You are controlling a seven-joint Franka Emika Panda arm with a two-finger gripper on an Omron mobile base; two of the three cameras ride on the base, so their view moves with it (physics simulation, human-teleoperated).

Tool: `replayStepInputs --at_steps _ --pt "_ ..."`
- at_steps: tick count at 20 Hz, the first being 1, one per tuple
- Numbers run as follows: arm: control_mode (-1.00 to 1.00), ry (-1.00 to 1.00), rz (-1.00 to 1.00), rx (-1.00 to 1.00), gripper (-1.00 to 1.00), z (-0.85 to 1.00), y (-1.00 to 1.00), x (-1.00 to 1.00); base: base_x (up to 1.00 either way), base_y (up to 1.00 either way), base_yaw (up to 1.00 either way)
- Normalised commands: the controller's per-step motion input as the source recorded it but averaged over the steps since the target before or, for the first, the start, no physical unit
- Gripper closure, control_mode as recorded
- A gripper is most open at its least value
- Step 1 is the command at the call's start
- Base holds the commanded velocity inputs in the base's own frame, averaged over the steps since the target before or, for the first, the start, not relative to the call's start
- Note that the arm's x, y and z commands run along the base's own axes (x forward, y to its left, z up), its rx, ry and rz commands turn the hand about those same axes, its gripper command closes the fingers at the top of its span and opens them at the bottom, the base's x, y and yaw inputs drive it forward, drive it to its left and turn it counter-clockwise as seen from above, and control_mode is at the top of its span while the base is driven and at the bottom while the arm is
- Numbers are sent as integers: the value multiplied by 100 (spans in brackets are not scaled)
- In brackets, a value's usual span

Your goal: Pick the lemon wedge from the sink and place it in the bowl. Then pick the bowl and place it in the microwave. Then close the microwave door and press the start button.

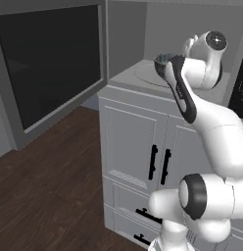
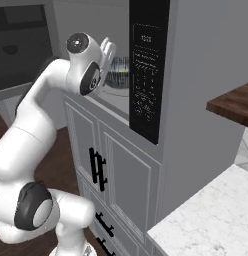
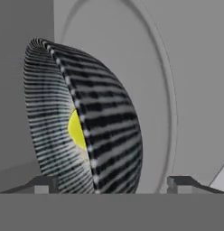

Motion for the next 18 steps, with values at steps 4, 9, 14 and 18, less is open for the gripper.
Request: replayStepInputs --at_steps 4,9,14,18 --pt "-100 -31 0 0 -100 20 32 -95 0 0 0" --pt "-100 -11 0 0 -100 65 53 -100 0 0 0" --pt "-100 -14 1 -1 -100 30 55 -100 0 0 0" --pt "-100 -17 0 0 -100 9 61 -100 0 0 0"
